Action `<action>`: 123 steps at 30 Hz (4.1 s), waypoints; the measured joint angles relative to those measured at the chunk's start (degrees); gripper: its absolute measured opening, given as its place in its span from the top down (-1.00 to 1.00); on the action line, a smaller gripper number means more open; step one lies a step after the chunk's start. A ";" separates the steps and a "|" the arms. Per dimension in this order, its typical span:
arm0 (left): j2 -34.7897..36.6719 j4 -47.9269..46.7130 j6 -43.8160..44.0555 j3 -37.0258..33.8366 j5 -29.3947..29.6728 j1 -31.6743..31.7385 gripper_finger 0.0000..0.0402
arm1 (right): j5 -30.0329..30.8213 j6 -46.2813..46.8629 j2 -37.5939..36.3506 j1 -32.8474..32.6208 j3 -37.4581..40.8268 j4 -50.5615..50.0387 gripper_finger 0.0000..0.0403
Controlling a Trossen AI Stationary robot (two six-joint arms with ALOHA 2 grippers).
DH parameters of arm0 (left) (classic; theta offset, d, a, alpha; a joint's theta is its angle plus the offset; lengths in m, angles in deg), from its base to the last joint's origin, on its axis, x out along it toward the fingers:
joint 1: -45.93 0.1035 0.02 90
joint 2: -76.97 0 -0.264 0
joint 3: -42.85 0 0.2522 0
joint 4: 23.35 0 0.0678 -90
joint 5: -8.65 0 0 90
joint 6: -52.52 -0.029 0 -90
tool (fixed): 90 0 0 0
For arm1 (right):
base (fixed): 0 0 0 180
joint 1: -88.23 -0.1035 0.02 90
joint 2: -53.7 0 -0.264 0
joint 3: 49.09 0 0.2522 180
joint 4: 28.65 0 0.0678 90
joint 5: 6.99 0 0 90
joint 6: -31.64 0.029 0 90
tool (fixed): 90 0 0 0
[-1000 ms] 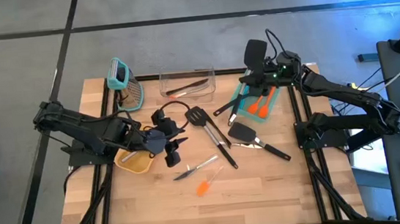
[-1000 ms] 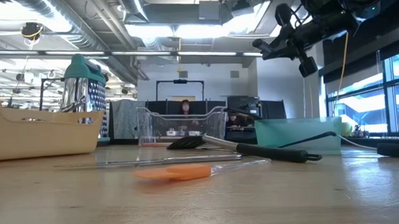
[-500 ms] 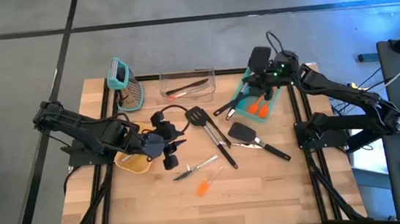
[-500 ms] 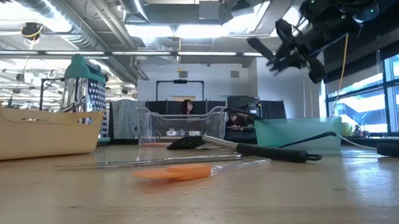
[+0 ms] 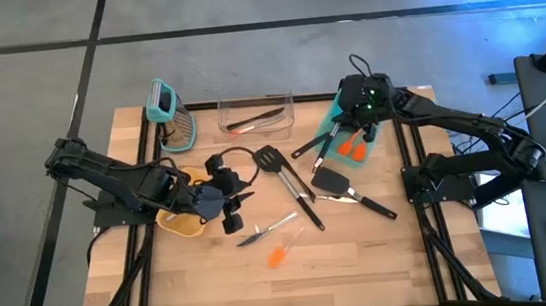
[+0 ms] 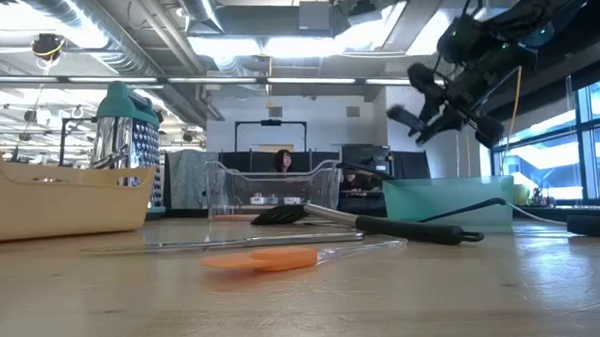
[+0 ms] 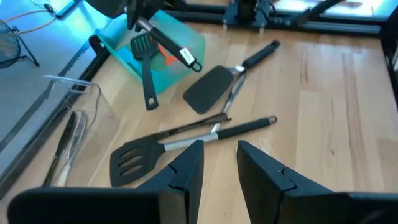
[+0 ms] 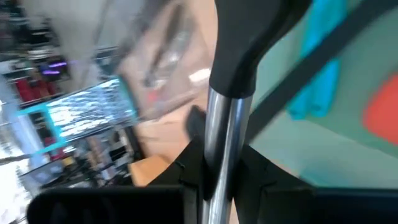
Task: Pick & Place Kitchen Items
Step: Put the black spatula into the green bin
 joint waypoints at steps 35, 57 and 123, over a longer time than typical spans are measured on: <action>-0.07 8.78 1.99 -6.32 0.13 -5.55 0.54 | 2.86 -8.30 4.42 9.63 10.03 -0.33 0.54; -0.04 8.68 1.46 -6.32 0.18 -5.55 0.54 | -6.38 -7.85 4.42 10.97 9.93 2.31 0.43; -0.02 5.66 1.51 -6.32 4.11 -6.08 0.54 | 19.13 -14.48 10.82 6.78 -12.89 -14.80 0.43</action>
